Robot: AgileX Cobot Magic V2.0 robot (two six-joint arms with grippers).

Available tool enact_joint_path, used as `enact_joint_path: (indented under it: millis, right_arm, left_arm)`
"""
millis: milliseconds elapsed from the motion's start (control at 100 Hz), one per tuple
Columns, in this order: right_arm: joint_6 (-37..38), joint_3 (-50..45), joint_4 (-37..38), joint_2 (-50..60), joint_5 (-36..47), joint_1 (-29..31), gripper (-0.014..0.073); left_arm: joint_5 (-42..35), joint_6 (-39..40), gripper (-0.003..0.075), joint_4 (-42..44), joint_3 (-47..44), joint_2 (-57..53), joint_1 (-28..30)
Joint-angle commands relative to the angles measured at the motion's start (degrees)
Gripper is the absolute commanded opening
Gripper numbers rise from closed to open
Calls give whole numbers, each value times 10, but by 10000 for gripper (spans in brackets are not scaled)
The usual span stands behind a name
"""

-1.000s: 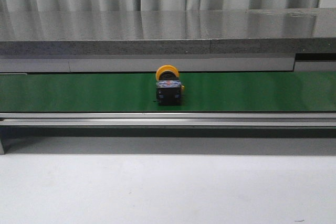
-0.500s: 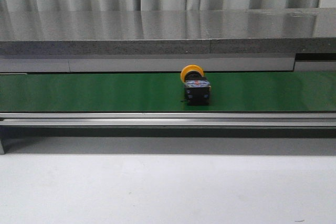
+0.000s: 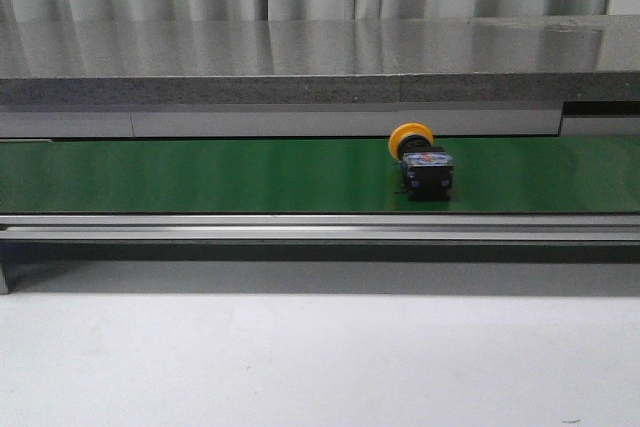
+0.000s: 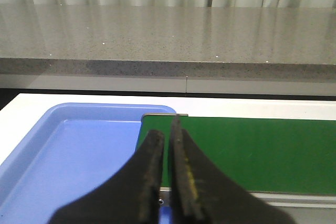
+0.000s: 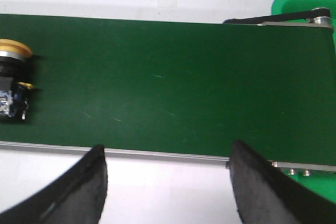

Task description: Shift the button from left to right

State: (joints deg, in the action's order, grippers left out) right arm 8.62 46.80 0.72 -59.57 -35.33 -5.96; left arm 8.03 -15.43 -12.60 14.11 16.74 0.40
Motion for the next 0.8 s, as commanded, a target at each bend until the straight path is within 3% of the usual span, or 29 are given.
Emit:
enact_joint_path:
  millis: [0, 540, 790]
  right_arm:
    - [-5, 26, -19, -1, 44, -1, 477]
    - [-6, 126, -23, -169, 52, -94, 477]
    - [-6, 139, -23, -218, 62, -102, 477]
  left_arm:
    - [-46, 1, 5, -7, 15, 3, -4]
    - [-46, 1, 5, -7, 15, 3, -4]
    - [-46, 1, 5, -7, 15, 3, -4]
